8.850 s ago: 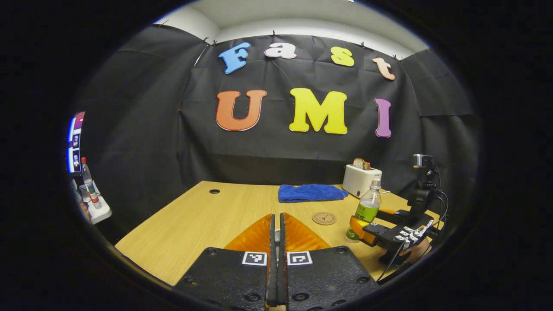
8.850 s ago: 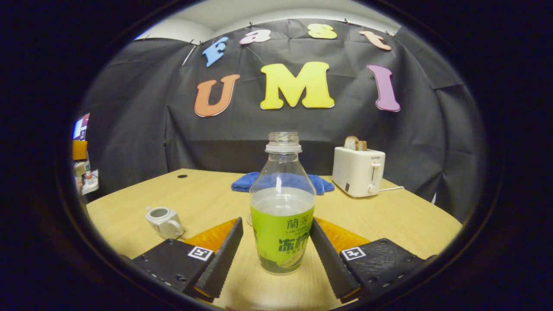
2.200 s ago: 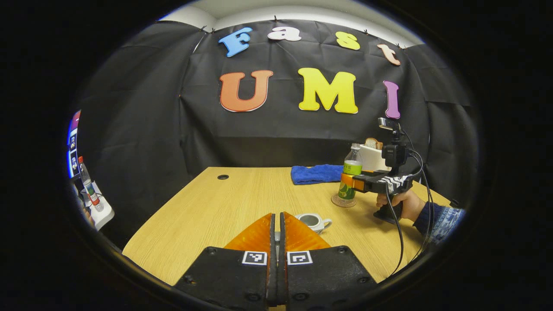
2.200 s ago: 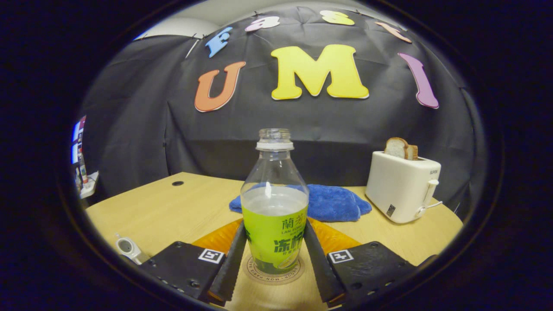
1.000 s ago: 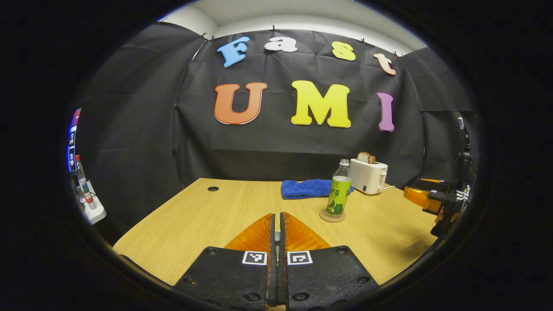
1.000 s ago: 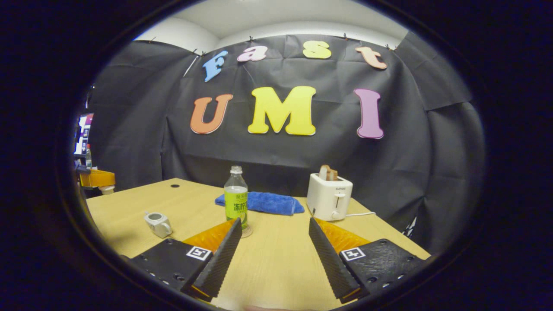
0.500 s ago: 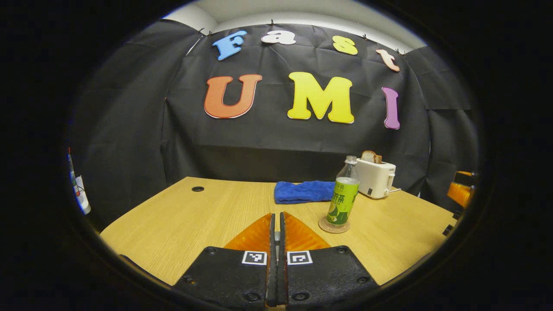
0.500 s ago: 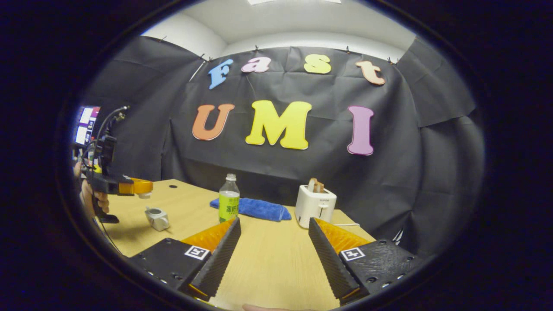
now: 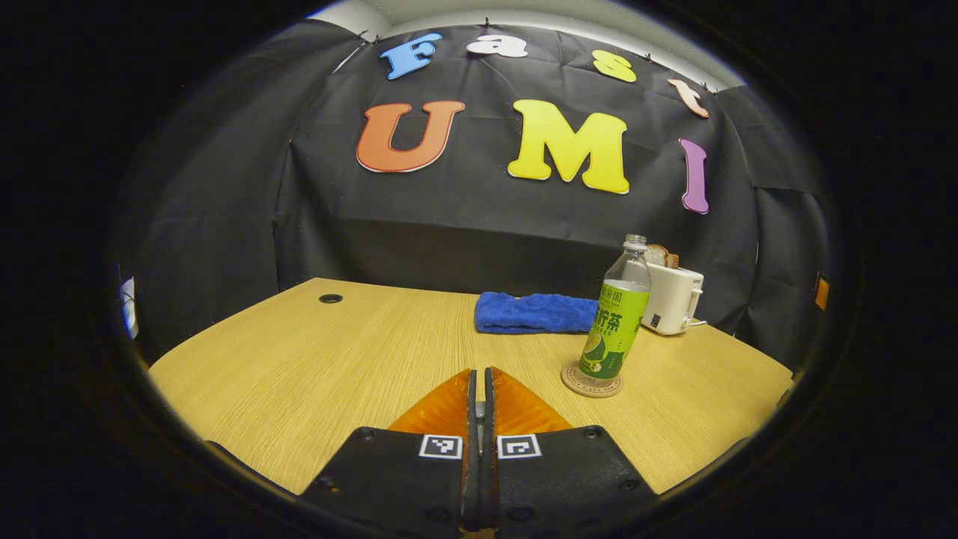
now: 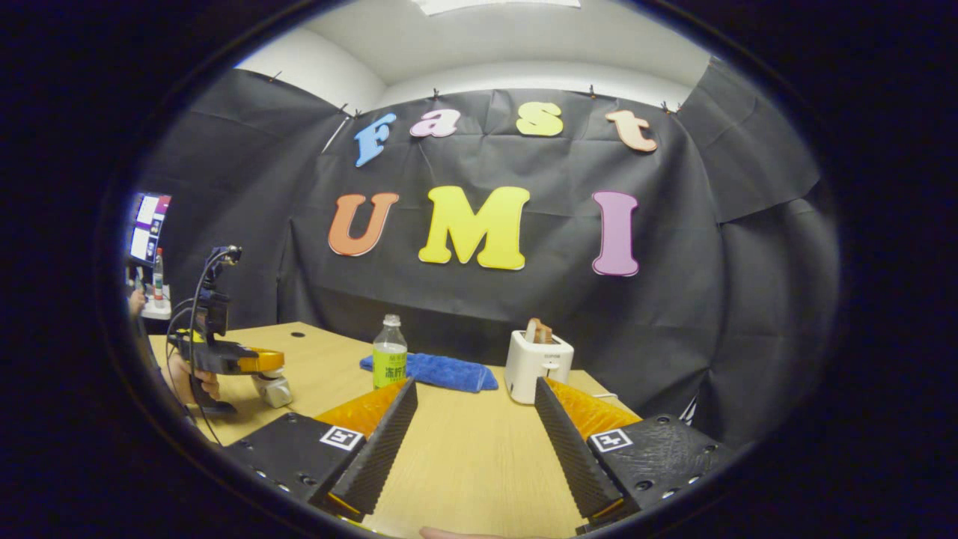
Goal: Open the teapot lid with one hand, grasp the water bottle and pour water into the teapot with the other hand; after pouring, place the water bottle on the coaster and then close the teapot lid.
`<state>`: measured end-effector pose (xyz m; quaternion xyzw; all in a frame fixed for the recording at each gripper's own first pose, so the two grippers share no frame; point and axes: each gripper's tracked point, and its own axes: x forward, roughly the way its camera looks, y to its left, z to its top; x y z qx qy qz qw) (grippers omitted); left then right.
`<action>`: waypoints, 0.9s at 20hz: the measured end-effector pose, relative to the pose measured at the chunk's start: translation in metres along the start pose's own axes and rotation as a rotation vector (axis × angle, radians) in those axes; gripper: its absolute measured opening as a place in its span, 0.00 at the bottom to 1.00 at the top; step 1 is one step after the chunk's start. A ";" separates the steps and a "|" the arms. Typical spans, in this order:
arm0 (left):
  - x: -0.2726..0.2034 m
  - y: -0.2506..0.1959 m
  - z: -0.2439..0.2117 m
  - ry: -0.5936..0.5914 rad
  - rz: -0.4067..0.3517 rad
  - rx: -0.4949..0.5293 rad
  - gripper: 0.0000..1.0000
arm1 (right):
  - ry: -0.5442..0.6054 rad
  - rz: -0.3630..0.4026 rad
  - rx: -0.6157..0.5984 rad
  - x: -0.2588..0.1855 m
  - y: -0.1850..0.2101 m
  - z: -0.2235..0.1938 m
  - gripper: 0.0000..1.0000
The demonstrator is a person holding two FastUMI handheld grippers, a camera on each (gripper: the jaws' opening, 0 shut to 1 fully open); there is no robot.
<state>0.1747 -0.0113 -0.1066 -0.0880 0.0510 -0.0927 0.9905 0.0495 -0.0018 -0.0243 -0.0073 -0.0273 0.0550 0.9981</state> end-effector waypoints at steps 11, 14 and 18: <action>-0.014 0.006 -0.004 -0.070 0.043 0.039 0.05 | 0.003 0.021 -0.017 -0.003 0.009 0.000 0.97; -0.017 0.005 -0.008 -0.063 0.039 0.040 0.07 | 0.010 0.024 -0.023 -0.003 0.011 -0.003 0.94; -0.016 -0.005 -0.013 -0.039 0.002 0.035 0.18 | 0.002 0.034 -0.027 -0.005 0.014 0.000 0.94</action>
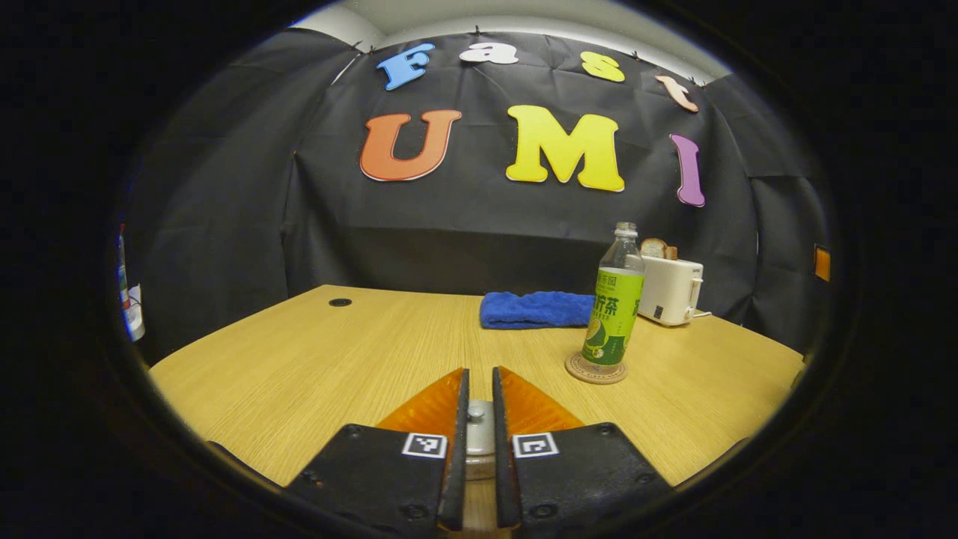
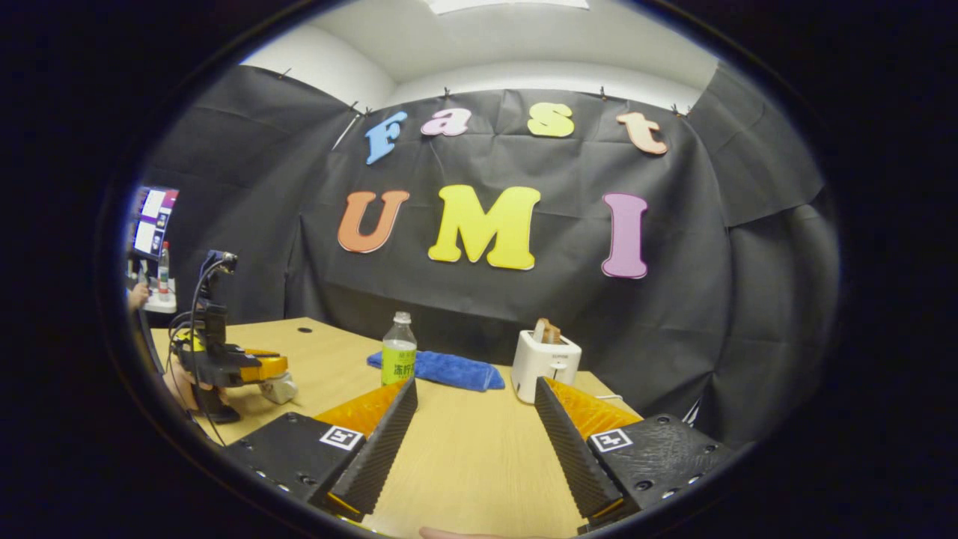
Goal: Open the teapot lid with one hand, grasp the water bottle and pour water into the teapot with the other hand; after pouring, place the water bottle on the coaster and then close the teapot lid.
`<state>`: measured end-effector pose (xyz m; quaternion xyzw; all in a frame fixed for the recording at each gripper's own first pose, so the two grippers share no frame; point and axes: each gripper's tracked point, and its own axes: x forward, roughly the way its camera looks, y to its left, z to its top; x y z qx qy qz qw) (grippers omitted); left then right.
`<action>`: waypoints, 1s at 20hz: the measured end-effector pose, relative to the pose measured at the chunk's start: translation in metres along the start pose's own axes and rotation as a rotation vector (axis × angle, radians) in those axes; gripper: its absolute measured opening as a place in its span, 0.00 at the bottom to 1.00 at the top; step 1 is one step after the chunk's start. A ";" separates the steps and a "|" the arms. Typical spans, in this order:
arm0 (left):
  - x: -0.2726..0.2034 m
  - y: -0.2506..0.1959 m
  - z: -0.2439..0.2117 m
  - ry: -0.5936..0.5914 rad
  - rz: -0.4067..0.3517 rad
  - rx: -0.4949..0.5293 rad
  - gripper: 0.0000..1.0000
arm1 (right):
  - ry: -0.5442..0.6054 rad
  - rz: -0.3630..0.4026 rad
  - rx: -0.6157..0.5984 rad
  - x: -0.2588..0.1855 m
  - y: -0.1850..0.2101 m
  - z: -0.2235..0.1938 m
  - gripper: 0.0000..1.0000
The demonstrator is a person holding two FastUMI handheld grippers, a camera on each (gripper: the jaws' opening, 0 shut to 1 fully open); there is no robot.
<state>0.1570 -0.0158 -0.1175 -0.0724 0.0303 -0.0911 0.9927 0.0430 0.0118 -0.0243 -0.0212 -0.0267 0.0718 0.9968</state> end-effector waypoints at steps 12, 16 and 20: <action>-0.075 -0.024 0.095 -0.054 0.083 0.111 0.94 | 0.017 -0.036 0.022 -0.024 0.004 0.009 0.94; -0.128 -0.051 0.133 -0.118 0.037 0.057 0.96 | 0.005 -0.073 0.067 -0.048 -0.005 0.022 0.95; -0.170 -0.062 0.129 -0.101 0.004 0.041 0.96 | 0.028 -0.140 0.130 -0.059 -0.015 0.028 0.95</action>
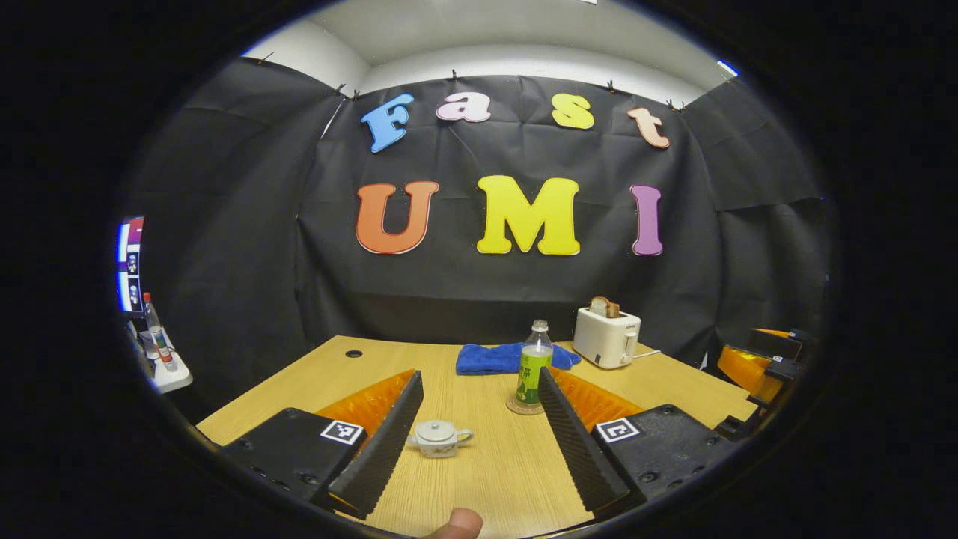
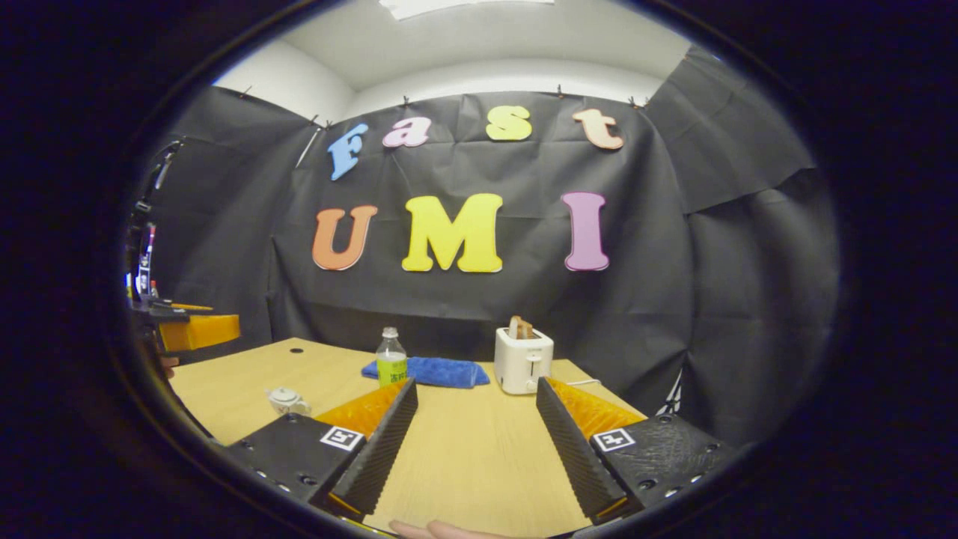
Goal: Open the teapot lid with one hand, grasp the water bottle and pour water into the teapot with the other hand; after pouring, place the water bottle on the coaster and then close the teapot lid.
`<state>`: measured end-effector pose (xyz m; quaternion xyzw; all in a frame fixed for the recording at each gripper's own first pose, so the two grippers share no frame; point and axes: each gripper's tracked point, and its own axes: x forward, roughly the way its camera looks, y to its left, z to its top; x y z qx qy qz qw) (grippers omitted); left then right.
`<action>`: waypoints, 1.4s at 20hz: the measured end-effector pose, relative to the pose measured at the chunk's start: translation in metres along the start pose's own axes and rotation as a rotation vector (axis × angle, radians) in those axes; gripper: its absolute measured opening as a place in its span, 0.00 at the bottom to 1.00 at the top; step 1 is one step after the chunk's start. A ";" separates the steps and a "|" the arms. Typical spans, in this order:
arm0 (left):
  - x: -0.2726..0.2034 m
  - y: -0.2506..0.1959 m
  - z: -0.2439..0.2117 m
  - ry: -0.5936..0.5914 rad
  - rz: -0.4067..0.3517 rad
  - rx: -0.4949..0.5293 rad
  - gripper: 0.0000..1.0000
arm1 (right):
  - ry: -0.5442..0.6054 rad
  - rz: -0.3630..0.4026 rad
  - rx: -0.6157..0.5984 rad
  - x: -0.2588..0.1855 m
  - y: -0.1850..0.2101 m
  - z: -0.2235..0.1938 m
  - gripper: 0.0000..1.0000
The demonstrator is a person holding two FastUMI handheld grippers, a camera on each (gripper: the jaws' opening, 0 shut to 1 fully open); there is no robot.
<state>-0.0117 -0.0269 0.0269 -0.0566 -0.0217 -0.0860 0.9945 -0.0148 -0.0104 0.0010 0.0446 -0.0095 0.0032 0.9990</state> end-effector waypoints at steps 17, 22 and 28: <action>-0.005 0.009 -0.009 0.007 0.021 0.018 0.97 | 0.054 0.033 -0.019 0.000 0.023 -0.019 0.95; -0.002 0.009 -0.014 0.012 0.027 0.034 0.97 | 0.052 0.023 -0.026 -0.001 0.022 -0.019 0.95; 0.003 0.014 -0.017 0.018 0.043 0.029 0.97 | 0.038 0.025 -0.029 -0.002 0.025 -0.017 0.95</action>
